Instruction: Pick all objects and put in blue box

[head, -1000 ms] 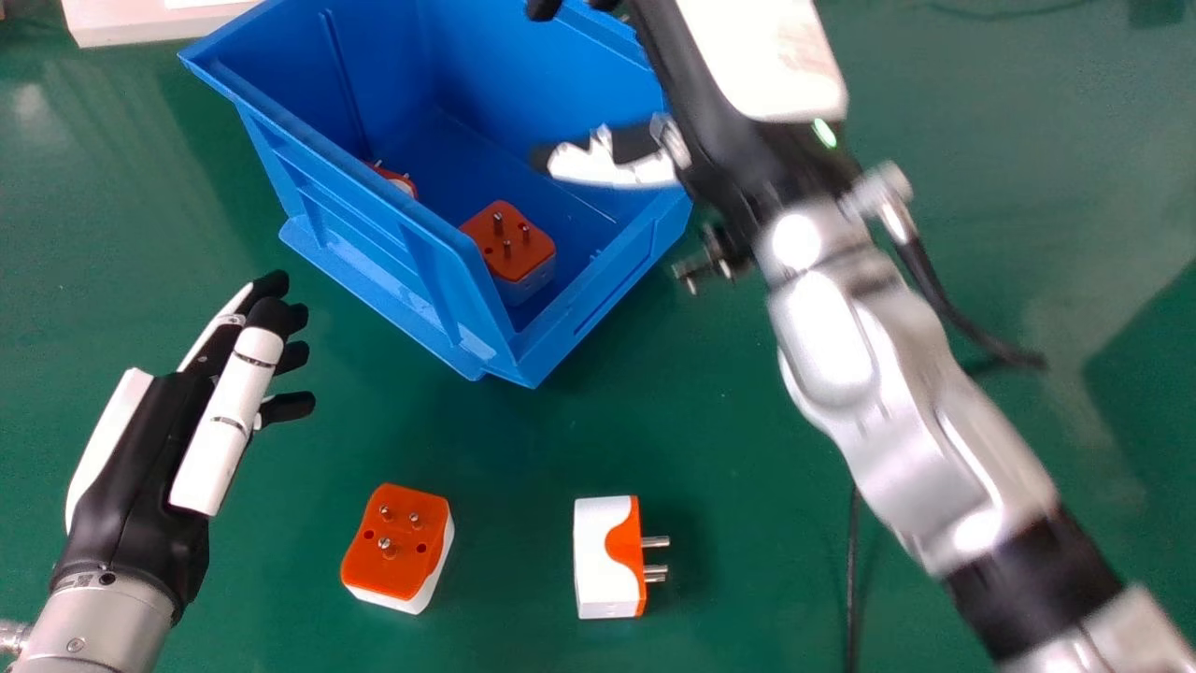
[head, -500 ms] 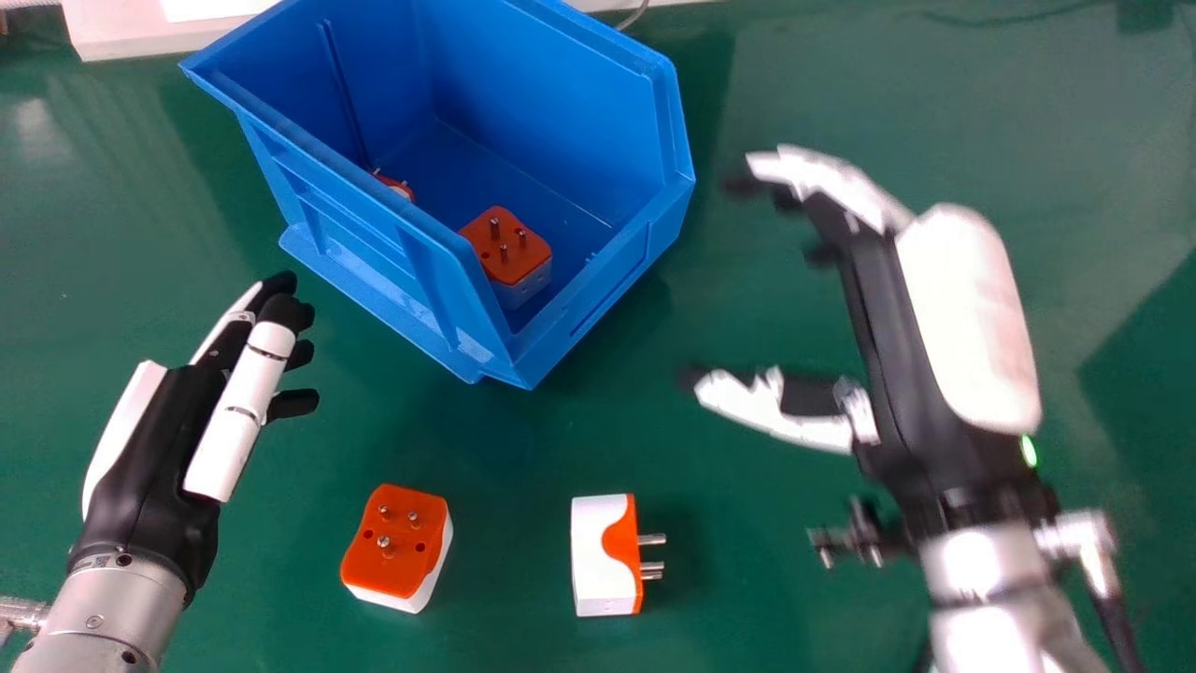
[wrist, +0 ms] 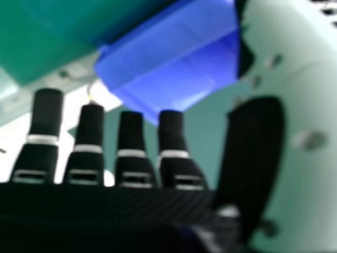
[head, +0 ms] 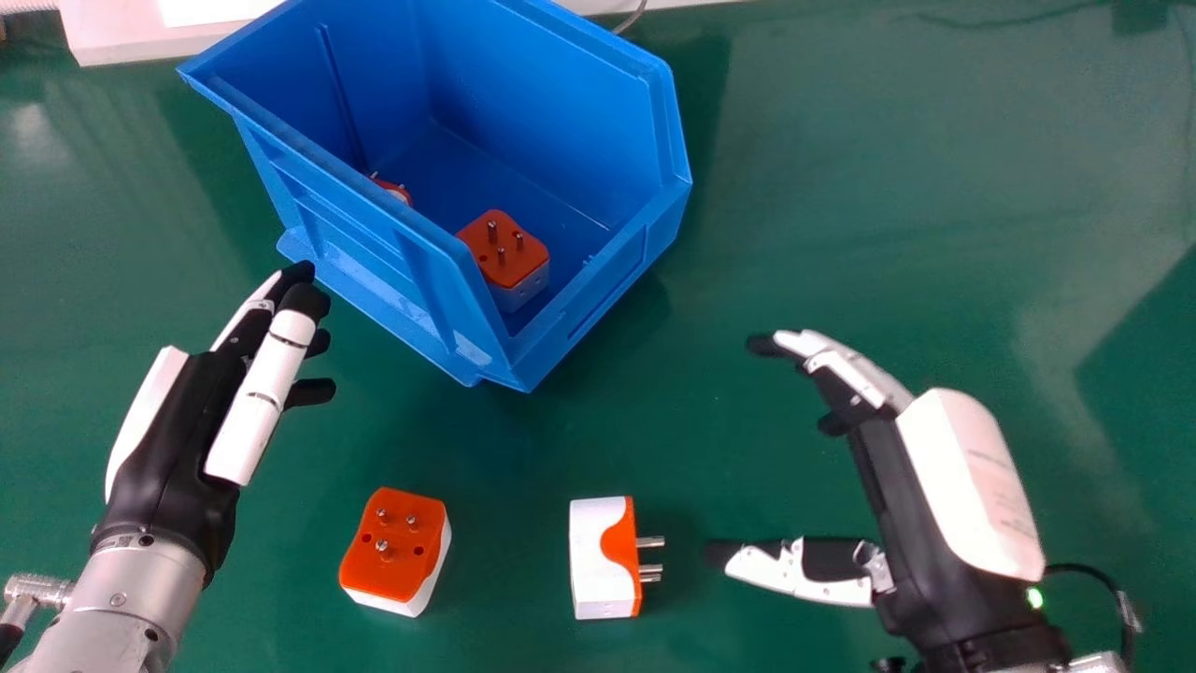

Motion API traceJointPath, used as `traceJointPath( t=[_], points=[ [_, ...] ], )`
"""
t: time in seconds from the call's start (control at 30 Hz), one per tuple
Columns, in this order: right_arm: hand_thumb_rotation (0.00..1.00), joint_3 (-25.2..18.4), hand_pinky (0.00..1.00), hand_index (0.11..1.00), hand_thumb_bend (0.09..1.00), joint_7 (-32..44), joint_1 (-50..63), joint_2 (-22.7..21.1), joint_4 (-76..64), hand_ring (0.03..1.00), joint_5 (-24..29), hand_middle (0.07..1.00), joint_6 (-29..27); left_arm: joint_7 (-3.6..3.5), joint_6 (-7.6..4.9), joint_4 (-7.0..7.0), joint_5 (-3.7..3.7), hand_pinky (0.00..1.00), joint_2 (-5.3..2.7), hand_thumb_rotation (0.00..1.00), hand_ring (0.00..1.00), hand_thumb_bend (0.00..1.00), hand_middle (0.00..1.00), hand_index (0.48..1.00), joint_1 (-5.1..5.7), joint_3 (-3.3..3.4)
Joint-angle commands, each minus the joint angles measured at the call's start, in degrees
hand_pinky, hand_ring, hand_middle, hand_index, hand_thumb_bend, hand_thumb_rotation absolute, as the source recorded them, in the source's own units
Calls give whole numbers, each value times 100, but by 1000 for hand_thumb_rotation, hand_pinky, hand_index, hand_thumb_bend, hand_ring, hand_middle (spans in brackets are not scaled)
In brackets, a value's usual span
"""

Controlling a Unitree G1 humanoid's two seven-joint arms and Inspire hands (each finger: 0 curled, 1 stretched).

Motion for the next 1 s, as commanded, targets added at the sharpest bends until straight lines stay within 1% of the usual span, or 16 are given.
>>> traceJointPath(
  t=[0.0,0.1,0.17,0.27,0.4,0.53,0.7,0.87,0.97],
  points=[
    [127,-1,665,817,661,232,23,-40,-217,828,-106,864,155,15,-125,7,0,794,48,1000,895,537,922,935,-83,-13],
    [141,110,679,823,663,545,20,1,-376,834,-458,869,520,11,-141,82,-2,794,52,1000,896,535,922,936,-149,-20],
    [165,205,704,833,668,684,-71,28,-318,844,-557,877,640,9,-140,133,-5,794,55,1000,896,534,923,936,-200,-25],
    [182,349,722,841,673,710,-352,26,124,853,-436,883,461,15,-136,177,10,795,58,1000,897,533,923,936,-259,-41],
    [213,471,737,854,685,664,-689,4,604,863,-370,891,260,23,-145,216,29,799,66,1000,899,535,925,938,-304,-51],
    [218,562,742,856,687,747,-1000,7,1027,865,-310,892,231,32,-160,276,52,803,69,1000,901,536,927,940,-350,-57],
    [197,721,765,856,680,958,-1314,107,1348,875,-362,901,504,48,-146,308,68,811,55,1000,905,532,930,945,-388,-66],
    [185,913,778,842,677,1007,-1478,141,1476,879,-633,903,766,63,-117,274,87,822,49,1000,911,528,935,950,-389,-81],
    [186,988,779,843,678,1095,-1557,121,1523,880,-667,903,849,72,-83,233,91,825,46,1000,913,529,936,952,-377,-86]
  ],
)
